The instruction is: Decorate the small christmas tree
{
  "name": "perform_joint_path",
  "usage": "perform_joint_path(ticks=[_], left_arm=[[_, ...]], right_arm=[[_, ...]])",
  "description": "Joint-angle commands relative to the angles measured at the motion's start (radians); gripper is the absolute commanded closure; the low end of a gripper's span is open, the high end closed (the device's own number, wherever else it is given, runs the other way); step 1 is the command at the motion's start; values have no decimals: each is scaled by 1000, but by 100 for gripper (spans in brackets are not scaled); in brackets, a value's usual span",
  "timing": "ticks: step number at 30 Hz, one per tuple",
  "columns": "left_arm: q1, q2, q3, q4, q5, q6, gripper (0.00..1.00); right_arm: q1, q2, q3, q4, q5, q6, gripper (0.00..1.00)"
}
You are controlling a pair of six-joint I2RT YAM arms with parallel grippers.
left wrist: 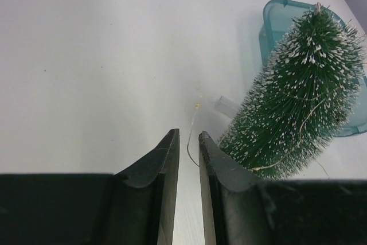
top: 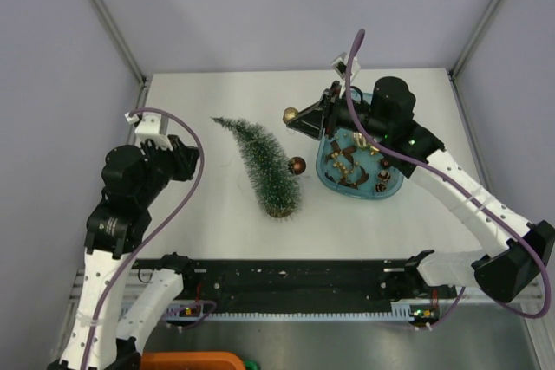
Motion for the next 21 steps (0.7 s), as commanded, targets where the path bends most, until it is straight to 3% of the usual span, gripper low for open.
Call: perform_joint_path(ticks=[1,6,14,21], left_arm=[[6,37,-18,149,59,-22,75],[6,104,-42,291,162,-74,76],[5,222,-41,370,64,-134,81],[5,305,-39,488,144,-239,80]], right_arm=[[8,-23,41,25,5,-9,83],[8,-18,43,35,-1,-6,83],[8,-20,22,67,-24,3,84],[8,0,-20,203,-88,71,84]])
